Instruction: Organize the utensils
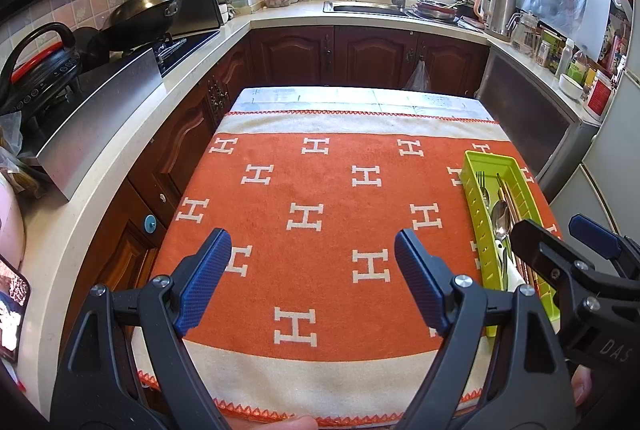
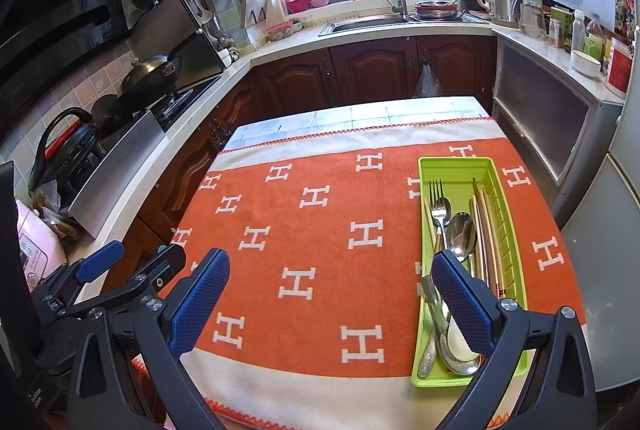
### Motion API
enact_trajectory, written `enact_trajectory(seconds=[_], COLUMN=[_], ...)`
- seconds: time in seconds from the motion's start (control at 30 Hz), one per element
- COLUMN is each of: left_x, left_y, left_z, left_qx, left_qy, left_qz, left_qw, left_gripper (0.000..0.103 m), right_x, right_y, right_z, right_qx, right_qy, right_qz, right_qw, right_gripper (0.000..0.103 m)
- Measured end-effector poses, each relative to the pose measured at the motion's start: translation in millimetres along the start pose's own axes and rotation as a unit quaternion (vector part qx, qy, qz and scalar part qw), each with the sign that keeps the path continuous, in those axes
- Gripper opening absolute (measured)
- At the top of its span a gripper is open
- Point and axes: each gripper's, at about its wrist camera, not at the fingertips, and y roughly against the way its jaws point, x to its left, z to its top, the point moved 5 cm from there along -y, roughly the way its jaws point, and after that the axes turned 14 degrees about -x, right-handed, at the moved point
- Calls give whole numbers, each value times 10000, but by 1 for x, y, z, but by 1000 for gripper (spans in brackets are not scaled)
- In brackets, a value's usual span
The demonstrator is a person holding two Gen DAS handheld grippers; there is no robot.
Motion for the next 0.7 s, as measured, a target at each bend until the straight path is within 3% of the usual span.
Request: enact_trajectory(seconds=[0.7], left_x=[0], left_y=[-4], left_z=[-10], left_qx=[59], left_qy=[41], left_qz=[-6], left_qw=[10000], left_gripper=[82], right_x=[-3], right_y=[-8], right_z=[-8], right_qx=[62], right_qy=[13], right_qz=[8], right_qw=[10000], right_gripper=[102])
